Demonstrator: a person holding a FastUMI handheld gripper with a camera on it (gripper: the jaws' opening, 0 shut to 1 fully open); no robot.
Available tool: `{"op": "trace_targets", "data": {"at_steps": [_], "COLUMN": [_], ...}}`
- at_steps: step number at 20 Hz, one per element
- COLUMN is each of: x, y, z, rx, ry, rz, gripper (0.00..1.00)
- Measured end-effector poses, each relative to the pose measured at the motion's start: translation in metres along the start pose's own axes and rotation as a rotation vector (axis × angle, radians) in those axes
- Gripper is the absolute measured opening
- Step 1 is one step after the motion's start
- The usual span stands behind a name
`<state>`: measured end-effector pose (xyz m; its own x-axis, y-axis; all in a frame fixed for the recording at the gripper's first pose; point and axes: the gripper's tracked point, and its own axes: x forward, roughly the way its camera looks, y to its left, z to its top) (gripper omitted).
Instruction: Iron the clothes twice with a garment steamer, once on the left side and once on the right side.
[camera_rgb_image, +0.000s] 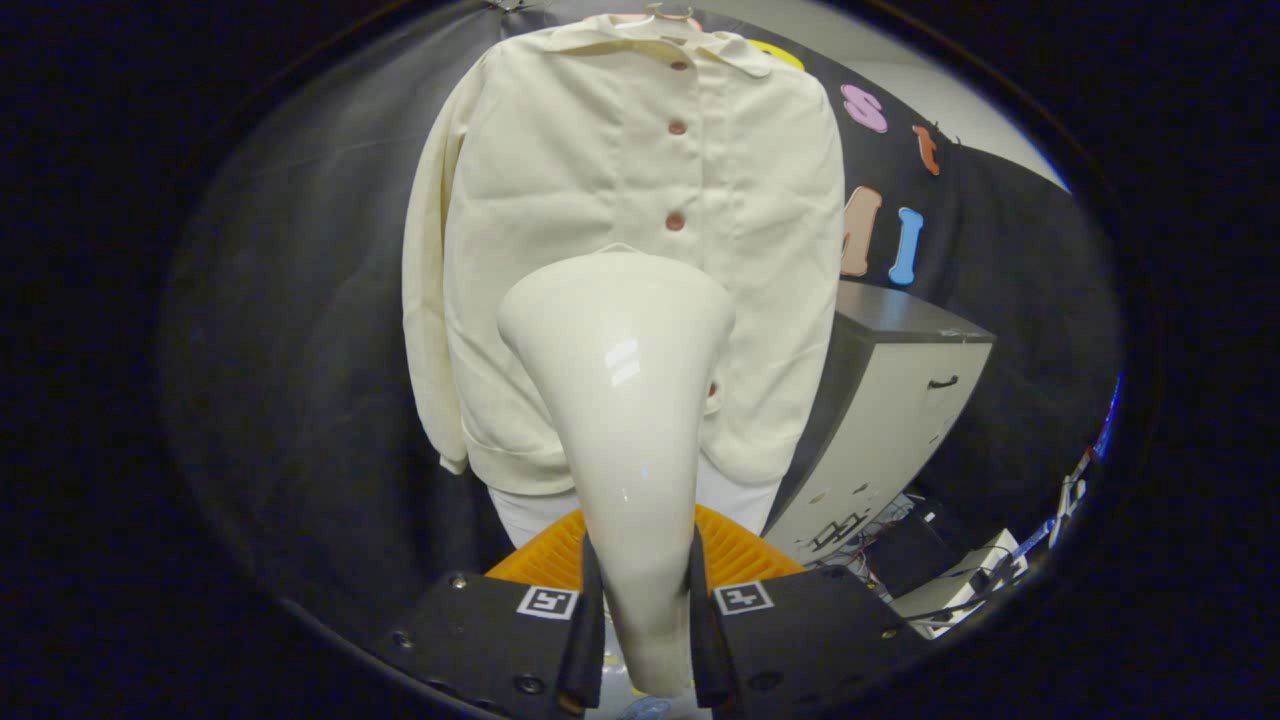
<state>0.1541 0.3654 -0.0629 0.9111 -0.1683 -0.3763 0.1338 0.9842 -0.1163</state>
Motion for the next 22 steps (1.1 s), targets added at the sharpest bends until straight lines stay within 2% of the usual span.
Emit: {"op": "trace_targets", "data": {"at_steps": [4,7,13,22], "x": [-0.026,-0.033,-0.017,0.035], "y": [-0.033,-0.06,-0.095,-0.125], "z": [0.053,0.076,0.128,0.225], "rx": [0.042,0.05,0.065,0.051], "ry": [-0.095,-0.119,-0.155,-0.213], "rz": [-0.009,-0.026,-0.022,0.008], "gripper": [0.35,0.35,0.35,0.35]}}
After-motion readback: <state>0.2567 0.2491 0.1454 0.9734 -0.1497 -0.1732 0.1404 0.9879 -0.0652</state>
